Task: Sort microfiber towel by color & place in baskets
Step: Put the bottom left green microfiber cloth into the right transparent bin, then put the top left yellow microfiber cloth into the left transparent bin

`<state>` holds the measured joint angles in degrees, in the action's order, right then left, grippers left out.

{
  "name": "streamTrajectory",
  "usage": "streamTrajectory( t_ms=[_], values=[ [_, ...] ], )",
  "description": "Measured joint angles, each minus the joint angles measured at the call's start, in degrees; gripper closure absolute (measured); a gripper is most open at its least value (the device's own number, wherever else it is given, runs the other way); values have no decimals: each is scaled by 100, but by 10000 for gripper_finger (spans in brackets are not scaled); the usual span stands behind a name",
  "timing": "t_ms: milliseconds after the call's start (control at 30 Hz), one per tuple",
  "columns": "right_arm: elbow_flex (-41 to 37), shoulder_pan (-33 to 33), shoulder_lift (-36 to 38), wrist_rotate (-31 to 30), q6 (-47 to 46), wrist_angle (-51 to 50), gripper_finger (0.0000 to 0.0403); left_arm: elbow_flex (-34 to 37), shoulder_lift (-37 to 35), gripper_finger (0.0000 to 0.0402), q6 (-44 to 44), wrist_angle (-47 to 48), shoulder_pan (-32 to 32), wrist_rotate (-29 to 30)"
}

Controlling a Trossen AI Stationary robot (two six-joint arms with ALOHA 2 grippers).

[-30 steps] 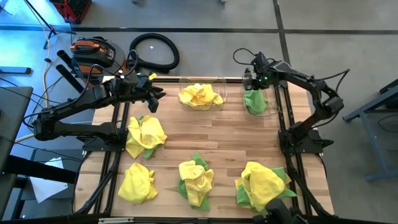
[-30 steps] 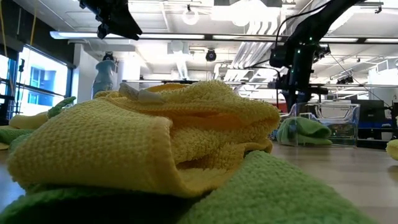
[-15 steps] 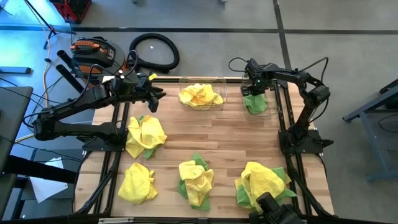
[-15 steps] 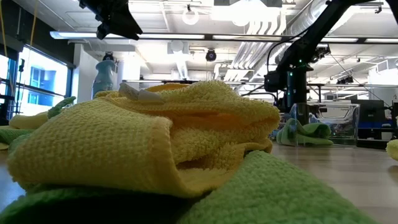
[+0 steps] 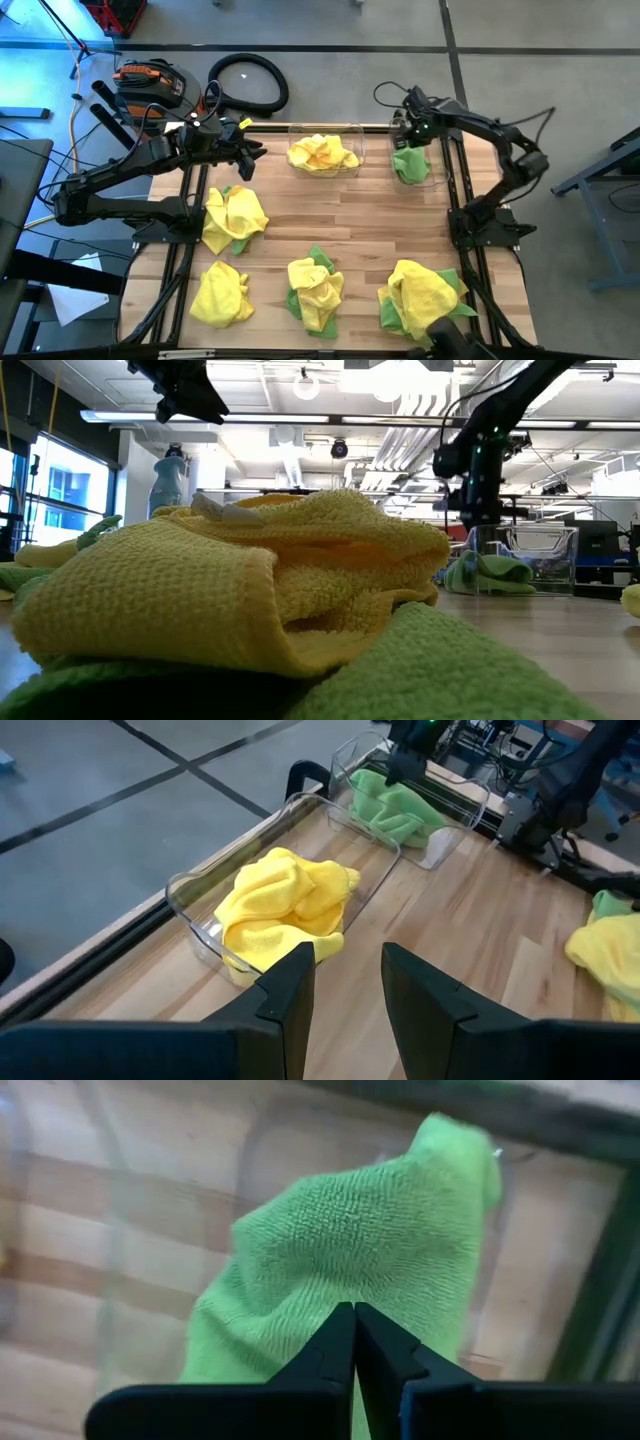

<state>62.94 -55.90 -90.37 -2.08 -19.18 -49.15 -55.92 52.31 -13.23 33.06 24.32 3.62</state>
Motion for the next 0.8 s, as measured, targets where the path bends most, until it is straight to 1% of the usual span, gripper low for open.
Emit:
streamTrajectory(
  t_ms=[67,267,467,533,600,800],
  values=[
    [2,0,277,4,1,-13,400,-1,0,296,128,0,0,0],
    [5,117,994,-1,3,-171,402,-1,0,296,139,1,0,35],
    [8,346,1408,-1,-161,-469,402,-2,0,296,277,2,0,50],
    [8,549,1523,-88,-247,-515,402,-2,0,296,460,4,0,52],
    [8,858,1663,-323,-412,-512,402,-2,0,296,577,7,0,52],
    [8,2045,2141,-973,-1113,-505,403,-6,0,296,599,326,-135,122]
  ],
)
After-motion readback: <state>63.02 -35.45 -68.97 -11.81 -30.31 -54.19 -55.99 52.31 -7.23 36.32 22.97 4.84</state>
